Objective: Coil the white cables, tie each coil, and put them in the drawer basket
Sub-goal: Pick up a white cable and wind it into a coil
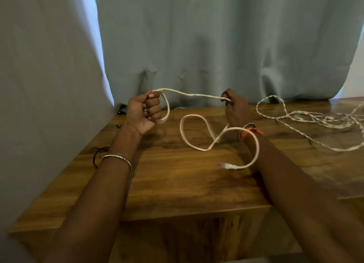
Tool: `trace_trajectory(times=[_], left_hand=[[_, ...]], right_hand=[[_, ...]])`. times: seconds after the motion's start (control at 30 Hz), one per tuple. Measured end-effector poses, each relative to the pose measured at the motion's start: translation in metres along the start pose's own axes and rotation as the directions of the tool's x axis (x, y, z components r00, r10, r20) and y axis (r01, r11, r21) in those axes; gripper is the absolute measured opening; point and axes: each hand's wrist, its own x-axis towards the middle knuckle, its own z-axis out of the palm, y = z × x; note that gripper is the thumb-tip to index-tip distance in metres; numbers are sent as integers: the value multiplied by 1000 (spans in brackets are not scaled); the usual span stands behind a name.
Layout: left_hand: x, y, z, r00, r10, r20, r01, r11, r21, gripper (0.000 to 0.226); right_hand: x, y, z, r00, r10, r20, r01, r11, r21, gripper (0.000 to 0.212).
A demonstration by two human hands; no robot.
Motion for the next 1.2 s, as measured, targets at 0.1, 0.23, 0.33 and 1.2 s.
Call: trace_trajectory(times=[0.1, 0.23, 0.33, 1.2], left_hand=[[22, 0, 5, 940, 192, -283, -177, 981, 80, 42], [53, -12, 11, 850, 301, -432, -318, 947, 36, 26], [63, -30, -1, 810, 260, -526, -294, 956, 19, 38], [58, -66, 20, 926, 205, -316, 179, 498, 849, 39]], right_hand=[[12, -6, -7, 990, 108, 89, -129, 953, 275, 6], [18, -20, -9, 983, 157, 94, -183, 849, 495, 7], [17, -14, -11, 971, 237, 8, -214, 860, 464, 16], [-6, -61, -20, 732, 47, 679, -294, 921, 254, 39]])
